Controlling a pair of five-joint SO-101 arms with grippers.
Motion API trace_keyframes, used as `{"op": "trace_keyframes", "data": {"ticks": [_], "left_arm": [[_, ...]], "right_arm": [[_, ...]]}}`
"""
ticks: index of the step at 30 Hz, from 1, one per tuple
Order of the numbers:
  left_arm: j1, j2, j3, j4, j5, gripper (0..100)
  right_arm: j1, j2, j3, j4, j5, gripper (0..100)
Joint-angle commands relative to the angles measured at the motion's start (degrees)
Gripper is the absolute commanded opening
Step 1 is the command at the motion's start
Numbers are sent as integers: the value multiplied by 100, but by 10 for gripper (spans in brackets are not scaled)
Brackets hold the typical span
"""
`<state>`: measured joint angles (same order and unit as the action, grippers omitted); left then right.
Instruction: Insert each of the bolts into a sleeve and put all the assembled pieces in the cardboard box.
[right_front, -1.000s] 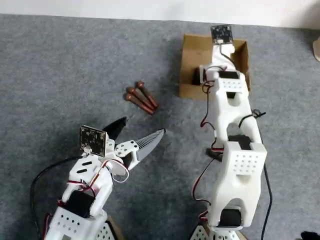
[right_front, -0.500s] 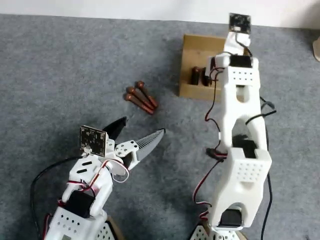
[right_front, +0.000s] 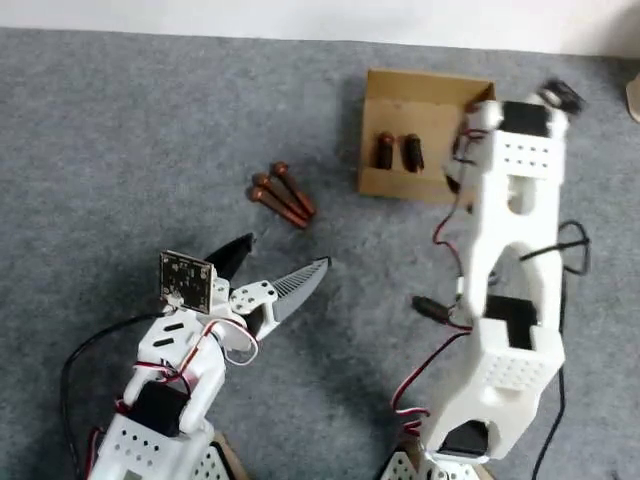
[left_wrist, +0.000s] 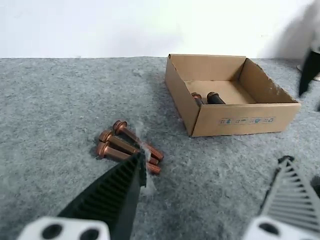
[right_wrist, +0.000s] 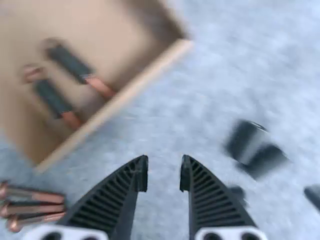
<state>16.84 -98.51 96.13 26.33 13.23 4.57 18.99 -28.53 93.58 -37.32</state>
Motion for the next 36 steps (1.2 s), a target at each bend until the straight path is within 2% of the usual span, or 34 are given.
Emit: {"op": "trace_keyframes", "data": {"ticks": [1, 8, 17, 22, 29, 33, 36], "left_arm": [[-40, -110, 110, 18, -53, 375], [-31, -110, 110, 18, -53, 375], [-31, -110, 110, 18, -53, 375], [-31, -110, 110, 18, -53, 375], [-22, -110, 110, 18, -53, 375], [-22, -110, 110, 18, -53, 375], [-22, -110, 110, 18, -53, 375]], "right_arm": [[391, -303, -163, 629, -105, 98], [611, -268, 1367, 453, -70, 98], [629, -268, 3055, -1314, 53, 101], [875, -268, 3345, -1982, 44, 101], [1288, -242, 3327, -2053, 53, 103], [1279, -224, 3354, -2070, 70, 103], [1279, -215, 3697, -2536, 44, 99]]}}
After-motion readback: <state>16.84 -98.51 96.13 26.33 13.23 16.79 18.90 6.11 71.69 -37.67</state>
